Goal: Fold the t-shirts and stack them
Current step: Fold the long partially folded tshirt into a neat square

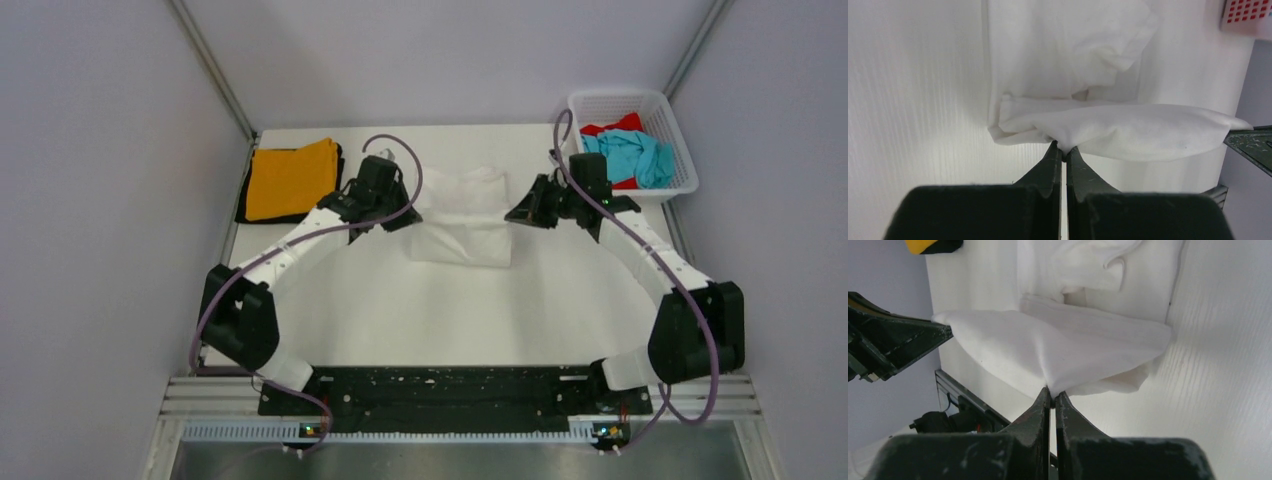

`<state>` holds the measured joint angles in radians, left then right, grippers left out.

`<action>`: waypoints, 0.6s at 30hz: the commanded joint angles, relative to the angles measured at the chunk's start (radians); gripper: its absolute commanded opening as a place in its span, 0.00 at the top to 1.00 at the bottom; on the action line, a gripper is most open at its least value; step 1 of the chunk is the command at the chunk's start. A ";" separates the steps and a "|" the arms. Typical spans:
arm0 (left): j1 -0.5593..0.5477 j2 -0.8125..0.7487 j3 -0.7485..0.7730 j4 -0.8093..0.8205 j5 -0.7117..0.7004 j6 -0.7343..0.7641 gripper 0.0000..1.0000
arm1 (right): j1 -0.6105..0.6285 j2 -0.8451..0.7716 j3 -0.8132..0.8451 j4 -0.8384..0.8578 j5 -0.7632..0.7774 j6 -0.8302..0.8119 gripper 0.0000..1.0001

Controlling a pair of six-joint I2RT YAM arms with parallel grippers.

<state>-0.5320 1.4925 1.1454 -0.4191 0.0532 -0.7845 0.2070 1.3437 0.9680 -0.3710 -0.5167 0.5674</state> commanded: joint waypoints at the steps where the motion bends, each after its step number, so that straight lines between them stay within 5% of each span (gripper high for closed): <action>1: 0.069 0.112 0.210 0.017 -0.018 0.111 1.00 | -0.034 0.156 0.219 0.083 0.006 -0.032 1.00; 18: 0.240 0.787 0.905 -0.005 0.217 0.184 0.99 | -0.130 0.830 0.819 0.147 -0.031 0.014 1.00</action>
<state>-0.3164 2.1887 1.8969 -0.4217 0.2237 -0.6170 0.1020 2.0789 1.6588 -0.2752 -0.5495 0.5621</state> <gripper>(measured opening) 0.023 0.013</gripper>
